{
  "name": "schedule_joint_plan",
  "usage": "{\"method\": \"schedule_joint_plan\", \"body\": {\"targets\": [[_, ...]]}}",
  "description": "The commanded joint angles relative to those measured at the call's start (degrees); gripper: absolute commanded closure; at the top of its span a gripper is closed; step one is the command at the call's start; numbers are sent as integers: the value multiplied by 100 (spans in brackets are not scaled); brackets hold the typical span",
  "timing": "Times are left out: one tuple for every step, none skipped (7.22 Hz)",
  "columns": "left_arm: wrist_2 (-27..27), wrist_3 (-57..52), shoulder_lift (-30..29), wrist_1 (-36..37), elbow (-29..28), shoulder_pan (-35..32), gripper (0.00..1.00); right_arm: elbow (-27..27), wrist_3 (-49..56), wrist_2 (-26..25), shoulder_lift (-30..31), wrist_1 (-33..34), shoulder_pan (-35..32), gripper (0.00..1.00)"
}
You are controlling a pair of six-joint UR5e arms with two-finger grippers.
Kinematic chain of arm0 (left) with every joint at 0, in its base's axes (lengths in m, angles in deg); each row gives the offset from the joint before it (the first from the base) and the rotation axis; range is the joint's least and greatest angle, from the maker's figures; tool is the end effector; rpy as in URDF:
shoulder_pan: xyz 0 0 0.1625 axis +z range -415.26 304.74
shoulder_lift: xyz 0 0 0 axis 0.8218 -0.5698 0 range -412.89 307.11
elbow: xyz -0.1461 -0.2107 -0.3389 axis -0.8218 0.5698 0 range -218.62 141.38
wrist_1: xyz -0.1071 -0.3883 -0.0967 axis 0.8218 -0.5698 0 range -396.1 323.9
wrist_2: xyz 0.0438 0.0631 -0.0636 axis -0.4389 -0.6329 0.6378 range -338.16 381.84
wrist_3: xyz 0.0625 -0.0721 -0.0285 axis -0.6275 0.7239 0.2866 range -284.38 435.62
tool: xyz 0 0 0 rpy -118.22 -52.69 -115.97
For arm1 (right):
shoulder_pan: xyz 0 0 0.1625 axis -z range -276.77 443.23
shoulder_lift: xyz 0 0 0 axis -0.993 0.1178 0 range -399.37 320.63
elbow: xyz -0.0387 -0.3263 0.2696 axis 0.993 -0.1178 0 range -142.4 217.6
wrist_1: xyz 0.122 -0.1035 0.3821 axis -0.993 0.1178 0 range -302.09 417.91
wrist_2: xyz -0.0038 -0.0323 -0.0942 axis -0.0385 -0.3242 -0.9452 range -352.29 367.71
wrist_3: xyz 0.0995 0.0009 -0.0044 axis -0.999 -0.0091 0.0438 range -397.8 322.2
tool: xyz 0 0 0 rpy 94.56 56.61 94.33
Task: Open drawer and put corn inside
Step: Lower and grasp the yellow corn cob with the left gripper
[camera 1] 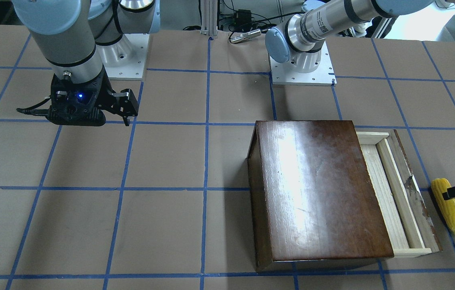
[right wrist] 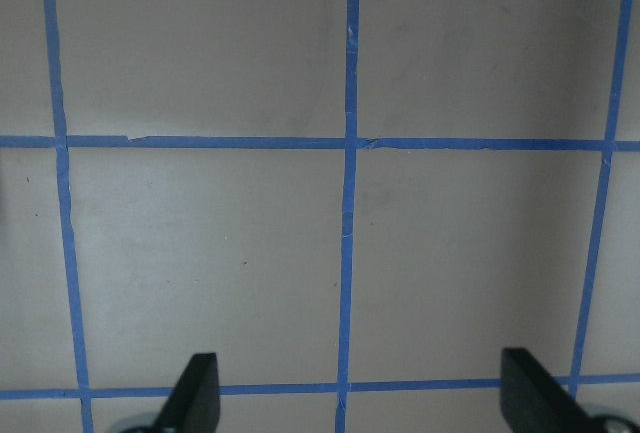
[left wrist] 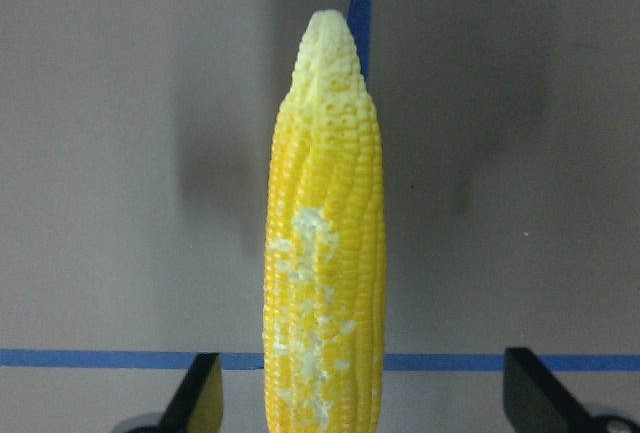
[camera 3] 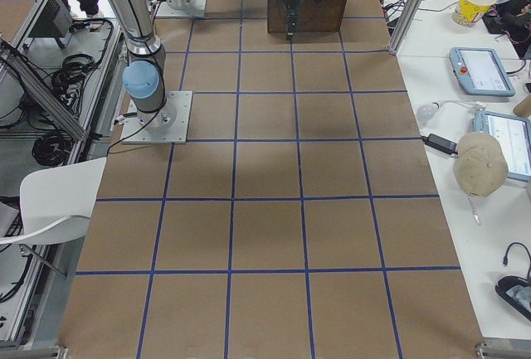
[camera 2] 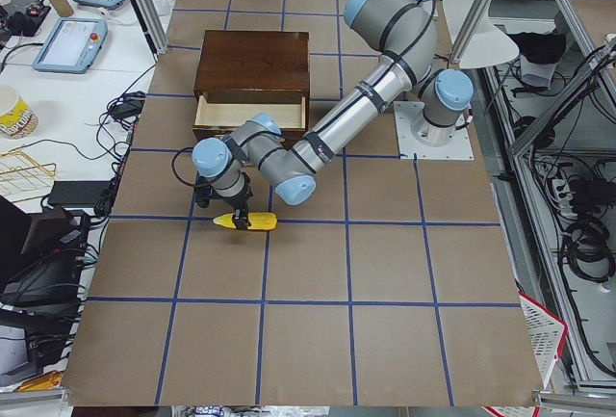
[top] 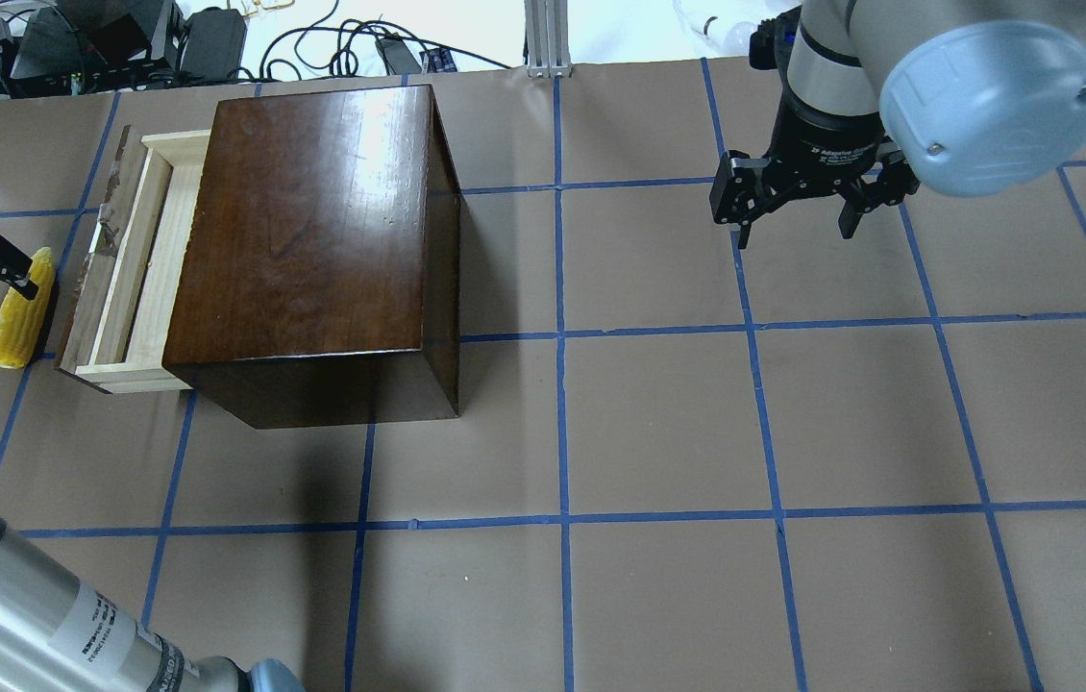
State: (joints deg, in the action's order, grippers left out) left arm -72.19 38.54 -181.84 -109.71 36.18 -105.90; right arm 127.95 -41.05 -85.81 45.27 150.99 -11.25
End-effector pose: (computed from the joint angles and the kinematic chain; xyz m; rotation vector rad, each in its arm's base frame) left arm 0.3542 -0.6308 0.2238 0.0548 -3.1089 -0.2249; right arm 0.1679 -0.5134 0.4428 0.0352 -3.0765 -0.0642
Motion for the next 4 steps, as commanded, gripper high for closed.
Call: {"method": "schedule_joint_plan", "body": {"targets": [[-19,-1,-279,450,-1,2,0,0,0,0,0,0,0,0],[-10,25,-350,470,-9,2,0,0,0,0,0,0,0,0],[-10,34,-394,471,-9,2,0,0,0,0,0,9,0,0],[7,34,-421,462,-18,2,0,0,0,0,0,9,0,0]]}}
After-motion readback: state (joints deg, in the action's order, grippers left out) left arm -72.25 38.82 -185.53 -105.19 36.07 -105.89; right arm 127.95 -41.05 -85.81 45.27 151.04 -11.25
